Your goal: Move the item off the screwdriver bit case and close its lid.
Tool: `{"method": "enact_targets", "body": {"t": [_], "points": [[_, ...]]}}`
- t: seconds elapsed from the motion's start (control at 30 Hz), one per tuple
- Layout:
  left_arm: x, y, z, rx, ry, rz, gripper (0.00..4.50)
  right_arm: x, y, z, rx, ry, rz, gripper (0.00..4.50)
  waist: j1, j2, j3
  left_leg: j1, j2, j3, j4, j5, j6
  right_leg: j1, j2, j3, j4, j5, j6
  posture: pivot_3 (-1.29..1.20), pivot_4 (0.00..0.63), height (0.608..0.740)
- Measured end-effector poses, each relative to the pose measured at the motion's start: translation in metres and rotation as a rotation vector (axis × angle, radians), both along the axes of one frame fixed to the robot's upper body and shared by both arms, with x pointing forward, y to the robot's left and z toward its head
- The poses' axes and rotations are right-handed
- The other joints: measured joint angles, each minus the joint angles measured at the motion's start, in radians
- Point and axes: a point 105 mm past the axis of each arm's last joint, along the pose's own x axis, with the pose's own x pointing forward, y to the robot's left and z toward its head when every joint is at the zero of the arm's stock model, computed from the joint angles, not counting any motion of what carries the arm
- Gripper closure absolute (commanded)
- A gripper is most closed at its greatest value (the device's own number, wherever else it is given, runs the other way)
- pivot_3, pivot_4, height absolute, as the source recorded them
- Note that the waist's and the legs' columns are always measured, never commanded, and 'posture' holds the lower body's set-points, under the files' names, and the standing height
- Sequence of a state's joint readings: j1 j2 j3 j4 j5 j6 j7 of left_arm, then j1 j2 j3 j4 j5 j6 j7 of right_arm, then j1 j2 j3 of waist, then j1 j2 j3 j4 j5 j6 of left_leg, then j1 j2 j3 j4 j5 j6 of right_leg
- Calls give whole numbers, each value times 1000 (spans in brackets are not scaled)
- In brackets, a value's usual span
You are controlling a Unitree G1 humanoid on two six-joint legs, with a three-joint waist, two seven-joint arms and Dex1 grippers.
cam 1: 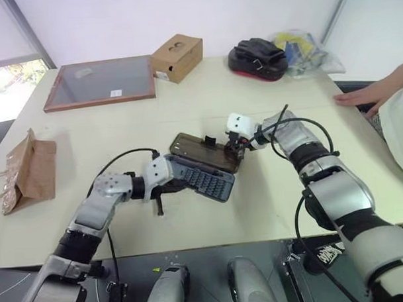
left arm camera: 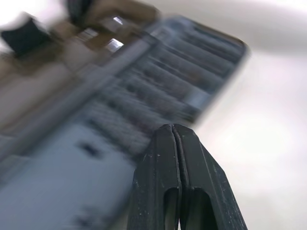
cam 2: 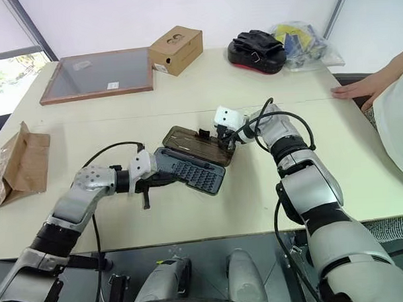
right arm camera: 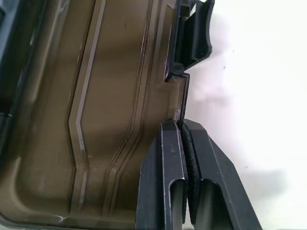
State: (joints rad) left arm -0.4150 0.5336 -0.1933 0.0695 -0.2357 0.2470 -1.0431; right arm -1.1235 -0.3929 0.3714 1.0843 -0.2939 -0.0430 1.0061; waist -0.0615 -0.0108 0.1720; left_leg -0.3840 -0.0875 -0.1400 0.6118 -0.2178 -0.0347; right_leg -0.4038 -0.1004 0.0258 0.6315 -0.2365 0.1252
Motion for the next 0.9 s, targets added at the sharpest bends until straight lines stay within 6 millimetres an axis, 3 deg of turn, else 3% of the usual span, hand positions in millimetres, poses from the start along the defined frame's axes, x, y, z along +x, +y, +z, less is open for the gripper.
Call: {"method": "enact_targets", "body": {"t": [0.1, 0.17, 0.27, 0.37, 0.6, 0.77, 0.9], "points": [[19, -4, 33, -127, -37, 66, 4500, 4, -2, 11, -65, -133, 42, 4484, 9, 0, 1, -8, 0, -1, 2, 1, -1, -8, 0, 0, 1, 0, 0, 0, 150, 740], [41, 11, 68, -213, -97, 183, 4500, 1, 2, 23, -102, -231, 103, 4484, 15, 0, 1, -9, 0, -1, 1, 1, -1, -9, 0, 0, 1, 0, 0, 0, 150, 740], [57, 28, 110, -324, -177, 281, 4500, -6, 3, 32, -131, -315, 141, 4484, 18, 0, 1, -9, 0, 0, 0, 0, -2, -10, 0, 0, -1, 0, 1, 0, 150, 740], [68, 41, 125, -389, -185, 353, 4500, -14, 5, 38, -134, -368, 144, 4484, 18, 0, 1, -10, -1, 0, 0, 0, -3, -10, -1, 0, -1, -1, 2, 0, 150, 740], [83, 68, 121, -413, -146, 464, 4500, -41, 12, 47, -149, -490, 155, 4484, 19, 0, 1, -10, -1, 0, 0, 0, -3, -10, -1, 0, -1, -1, 2, 0, 150, 740], [88, 76, 95, -370, -69, 477, 4500, -57, 18, 51, -137, -513, 166, 4484, 18, -1, 1, -10, -1, 1, 0, 0, -2, -10, -1, 0, -1, -1, 2, 0, 150, 740], [86, 71, 54, -252, 2, 437, 4500, -61, 23, 58, -125, -535, 169, 4484, 19, -1, 2, -10, -1, 1, 0, -1, -2, -10, -1, 0, -1, -1, 2, 0, 150, 740]]}}
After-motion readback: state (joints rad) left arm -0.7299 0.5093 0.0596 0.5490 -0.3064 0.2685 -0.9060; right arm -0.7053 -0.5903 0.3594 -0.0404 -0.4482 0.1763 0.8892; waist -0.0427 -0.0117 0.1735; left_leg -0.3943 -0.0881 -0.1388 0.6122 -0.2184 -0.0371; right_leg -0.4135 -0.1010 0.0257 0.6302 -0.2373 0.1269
